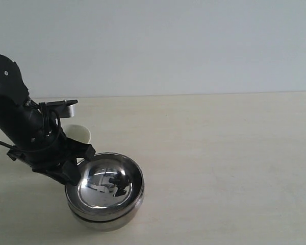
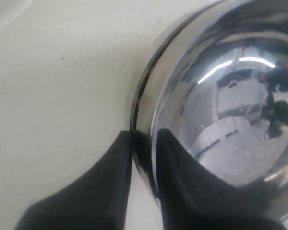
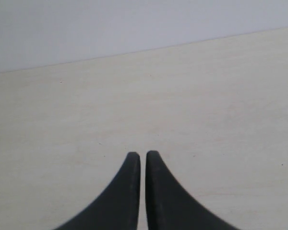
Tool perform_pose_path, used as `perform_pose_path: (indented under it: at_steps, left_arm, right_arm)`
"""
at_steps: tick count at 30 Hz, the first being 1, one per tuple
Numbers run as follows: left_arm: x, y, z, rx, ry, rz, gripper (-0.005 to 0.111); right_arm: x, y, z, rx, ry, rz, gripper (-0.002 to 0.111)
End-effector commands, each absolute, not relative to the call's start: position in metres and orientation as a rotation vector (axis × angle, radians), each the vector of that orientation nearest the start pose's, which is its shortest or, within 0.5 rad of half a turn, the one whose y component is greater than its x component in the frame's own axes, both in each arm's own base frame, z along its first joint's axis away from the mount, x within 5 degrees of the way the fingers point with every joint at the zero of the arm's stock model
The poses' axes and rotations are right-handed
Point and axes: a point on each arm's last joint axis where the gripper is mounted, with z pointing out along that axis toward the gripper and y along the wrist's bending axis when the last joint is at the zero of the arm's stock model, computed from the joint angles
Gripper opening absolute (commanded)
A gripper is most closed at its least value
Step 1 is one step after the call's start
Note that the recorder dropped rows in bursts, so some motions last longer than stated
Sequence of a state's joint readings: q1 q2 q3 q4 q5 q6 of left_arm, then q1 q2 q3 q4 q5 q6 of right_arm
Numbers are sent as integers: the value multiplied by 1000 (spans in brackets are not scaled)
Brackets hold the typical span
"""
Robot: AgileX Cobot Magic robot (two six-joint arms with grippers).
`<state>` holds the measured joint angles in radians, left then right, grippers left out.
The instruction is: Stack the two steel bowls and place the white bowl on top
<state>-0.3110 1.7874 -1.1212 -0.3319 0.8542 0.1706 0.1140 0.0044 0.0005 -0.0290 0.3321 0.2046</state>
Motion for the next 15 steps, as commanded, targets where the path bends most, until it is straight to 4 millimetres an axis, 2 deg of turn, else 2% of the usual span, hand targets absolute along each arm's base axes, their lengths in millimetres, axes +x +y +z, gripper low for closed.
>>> perform_pose_path:
  at_steps: [1, 5, 7, 15]
  left_arm:
    - [311, -124, 184, 422, 2965, -413, 15]
    - [311, -124, 184, 419, 2965, -415, 13]
    - [311, -124, 185, 427, 2962, -425, 4]
    - [311, -132, 187, 457, 2928, -553, 4]
  right_arm:
    - [54, 5, 184, 60, 1809, 187, 0]
    - [54, 5, 184, 60, 1809, 187, 0]
    - [54, 5, 184, 60, 1809, 187, 0]
    - [54, 5, 184, 60, 1809, 187, 0]
